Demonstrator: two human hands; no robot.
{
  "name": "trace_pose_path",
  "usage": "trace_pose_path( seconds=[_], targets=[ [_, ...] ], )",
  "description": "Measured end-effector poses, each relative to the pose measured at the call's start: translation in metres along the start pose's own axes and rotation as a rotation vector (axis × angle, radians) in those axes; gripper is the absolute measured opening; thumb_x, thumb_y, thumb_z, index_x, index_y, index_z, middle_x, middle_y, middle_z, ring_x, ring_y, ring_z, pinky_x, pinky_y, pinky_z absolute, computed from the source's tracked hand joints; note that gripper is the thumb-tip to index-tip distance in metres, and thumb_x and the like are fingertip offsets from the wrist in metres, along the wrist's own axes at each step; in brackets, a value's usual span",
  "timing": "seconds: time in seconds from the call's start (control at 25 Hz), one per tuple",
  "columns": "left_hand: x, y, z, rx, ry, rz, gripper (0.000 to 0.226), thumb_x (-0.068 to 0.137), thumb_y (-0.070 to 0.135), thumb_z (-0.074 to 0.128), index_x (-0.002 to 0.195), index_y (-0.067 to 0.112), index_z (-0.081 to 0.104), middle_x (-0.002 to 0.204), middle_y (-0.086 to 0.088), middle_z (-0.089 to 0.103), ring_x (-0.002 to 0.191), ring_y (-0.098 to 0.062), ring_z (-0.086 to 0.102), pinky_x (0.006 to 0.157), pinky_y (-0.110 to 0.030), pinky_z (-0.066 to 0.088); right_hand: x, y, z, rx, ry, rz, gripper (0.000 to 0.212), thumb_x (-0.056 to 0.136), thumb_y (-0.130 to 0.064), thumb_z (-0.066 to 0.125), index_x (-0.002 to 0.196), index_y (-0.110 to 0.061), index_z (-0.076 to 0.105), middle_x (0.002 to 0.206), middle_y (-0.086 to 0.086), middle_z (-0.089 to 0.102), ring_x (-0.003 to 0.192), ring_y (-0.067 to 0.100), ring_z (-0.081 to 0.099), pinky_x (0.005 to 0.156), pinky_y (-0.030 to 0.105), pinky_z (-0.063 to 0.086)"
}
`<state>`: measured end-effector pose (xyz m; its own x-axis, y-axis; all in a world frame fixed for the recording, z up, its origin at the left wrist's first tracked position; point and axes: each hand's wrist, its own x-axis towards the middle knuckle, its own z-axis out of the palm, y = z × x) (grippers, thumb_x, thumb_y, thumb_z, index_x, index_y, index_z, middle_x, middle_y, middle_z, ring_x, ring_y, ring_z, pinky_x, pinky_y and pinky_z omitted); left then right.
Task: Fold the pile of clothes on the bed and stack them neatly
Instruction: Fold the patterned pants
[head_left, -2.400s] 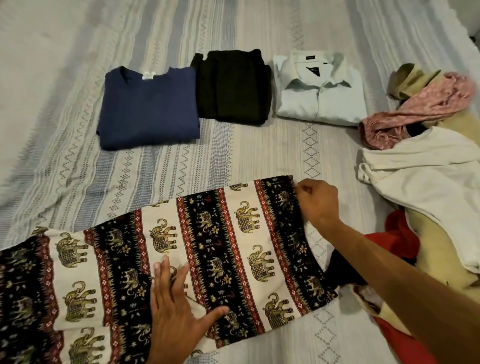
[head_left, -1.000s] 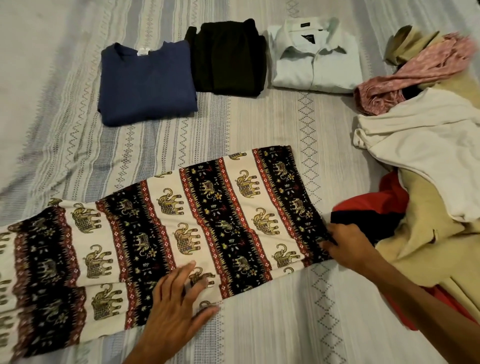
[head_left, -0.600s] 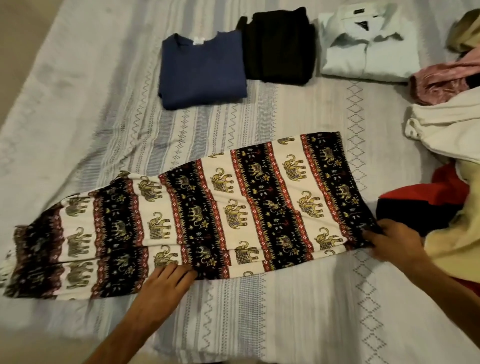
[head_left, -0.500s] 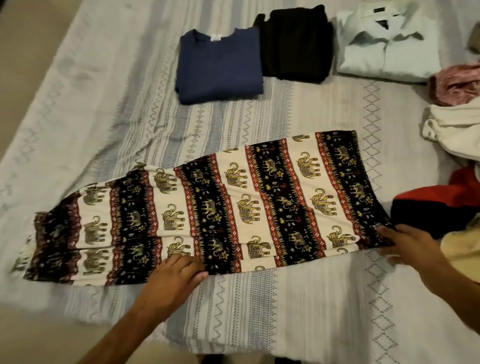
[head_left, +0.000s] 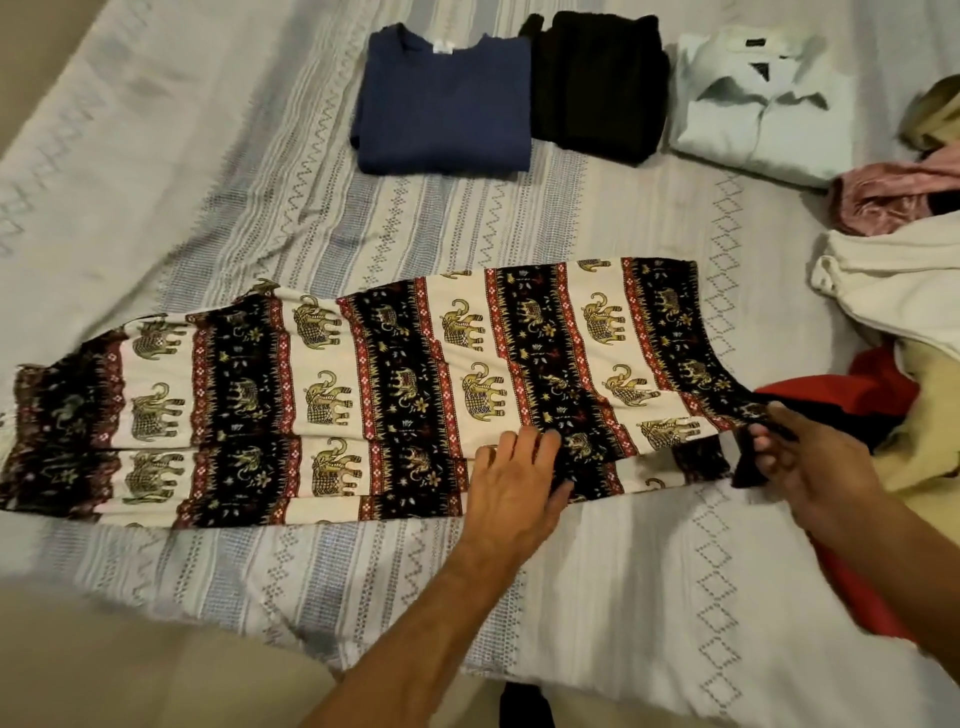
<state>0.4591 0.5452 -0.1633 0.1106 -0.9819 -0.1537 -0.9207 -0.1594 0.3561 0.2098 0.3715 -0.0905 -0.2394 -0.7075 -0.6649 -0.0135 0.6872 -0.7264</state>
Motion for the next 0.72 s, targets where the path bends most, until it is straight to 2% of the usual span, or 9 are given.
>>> trace_pose_path(
  seconds=[0.08, 0.16, 0.24, 0.28, 0.36, 0.44, 0.56, 0.68, 0.72],
  targets=[
    [0.012, 0.007, -0.004, 0.032, -0.034, -0.047, 0.049, 0.089, 0.023, 0.076, 0.132, 0.02, 0.054, 0.122, -0.003, 0.06, 0.107, -0.024, 0.062, 0.087, -0.045, 0.053, 0.001, -0.004, -0.005, 0.021, -0.026, 0.003, 0.011, 0.103, -0.014, 0.06, 0.093, -0.01, 0.064, 0.055, 0.001, 0.067, 0.042, 0.006, 0.058, 0.041, 0.017, 0.046],
    [0.013, -0.006, -0.004, 0.067, -0.034, -0.038, 0.056, 0.093, 0.003, 0.067, 0.143, 0.017, 0.045, 0.135, -0.006, 0.053, 0.122, -0.025, 0.056, 0.103, -0.048, 0.049, 0.006, -0.001, -0.01, -0.002, -0.054, -0.016, 0.011, 0.103, -0.015, 0.061, 0.093, -0.011, 0.065, 0.056, -0.001, 0.067, 0.043, 0.006, 0.059, 0.042, 0.016, 0.047],
    [0.001, -0.035, -0.01, 0.114, -0.077, -0.007, 0.057, 0.098, 0.002, 0.06, 0.149, 0.016, 0.038, 0.143, -0.007, 0.048, 0.132, -0.025, 0.048, 0.116, -0.048, 0.039, 0.008, 0.006, -0.017, -0.064, -0.094, -0.028, 0.012, 0.103, -0.019, 0.062, 0.094, -0.012, 0.065, 0.058, -0.002, 0.068, 0.046, 0.006, 0.062, 0.043, 0.017, 0.05],
    [-0.008, -0.052, -0.014, 0.16, -0.069, 0.021, 0.059, 0.096, 0.004, 0.066, 0.148, 0.015, 0.041, 0.142, -0.007, 0.05, 0.131, -0.024, 0.05, 0.116, -0.047, 0.04, 0.01, 0.012, -0.02, -0.118, -0.101, -0.03, 0.013, 0.103, -0.022, 0.062, 0.095, -0.013, 0.065, 0.061, -0.001, 0.07, 0.048, 0.007, 0.064, 0.044, 0.018, 0.052],
    [-0.028, -0.093, -0.021, 0.22, -0.056, 0.004, 0.066, 0.082, 0.007, 0.083, 0.14, 0.015, 0.053, 0.132, -0.007, 0.059, 0.122, -0.025, 0.059, 0.108, -0.048, 0.048, 0.013, 0.028, -0.026, -0.204, -0.114, -0.017, 0.016, 0.103, -0.026, 0.063, 0.099, -0.011, 0.066, 0.072, 0.004, 0.075, 0.057, 0.013, 0.072, 0.05, 0.023, 0.059],
    [-0.046, -0.13, -0.029, 0.215, -0.085, -0.053, 0.064, 0.08, 0.008, 0.085, 0.136, 0.015, 0.056, 0.128, -0.007, 0.063, 0.117, -0.024, 0.062, 0.105, -0.047, 0.051, 0.018, 0.04, -0.031, -0.231, -0.146, -0.001, 0.022, 0.099, -0.032, 0.068, 0.105, -0.01, 0.065, 0.085, 0.01, 0.078, 0.069, 0.02, 0.078, 0.056, 0.027, 0.063],
    [-0.069, -0.176, -0.039, 0.282, -0.067, 0.003, 0.065, 0.062, 0.004, 0.096, 0.119, 0.009, 0.066, 0.106, -0.01, 0.069, 0.094, -0.026, 0.069, 0.082, -0.047, 0.062, 0.019, 0.048, -0.029, -0.3, -0.181, -0.028, 0.052, 0.067, -0.053, 0.088, 0.098, -0.018, 0.065, 0.09, 0.004, 0.078, 0.078, 0.023, 0.078, 0.061, 0.03, 0.065],
    [-0.091, -0.206, -0.045, 0.296, 0.011, 0.117, 0.055, 0.063, 0.0, 0.095, 0.112, 0.006, 0.07, 0.098, -0.01, 0.07, 0.085, -0.027, 0.067, 0.072, -0.042, 0.061, 0.021, 0.058, -0.021, -0.488, -0.115, -0.162, 0.03, 0.089, -0.037, 0.079, 0.11, -0.017, 0.072, 0.101, 0.006, 0.075, 0.098, 0.03, 0.073, 0.071, 0.036, 0.061],
    [-0.098, -0.209, -0.048, 0.268, 0.026, 0.157, 0.05, 0.066, 0.0, 0.093, 0.11, 0.006, 0.071, 0.097, -0.009, 0.071, 0.083, -0.026, 0.067, 0.071, -0.04, 0.06, 0.023, 0.061, -0.02, -0.634, -0.078, -0.242, 0.035, 0.092, -0.039, 0.077, 0.117, -0.015, 0.073, 0.101, 0.009, 0.074, 0.1, 0.034, 0.07, 0.078, 0.039, 0.057]
  ],
)
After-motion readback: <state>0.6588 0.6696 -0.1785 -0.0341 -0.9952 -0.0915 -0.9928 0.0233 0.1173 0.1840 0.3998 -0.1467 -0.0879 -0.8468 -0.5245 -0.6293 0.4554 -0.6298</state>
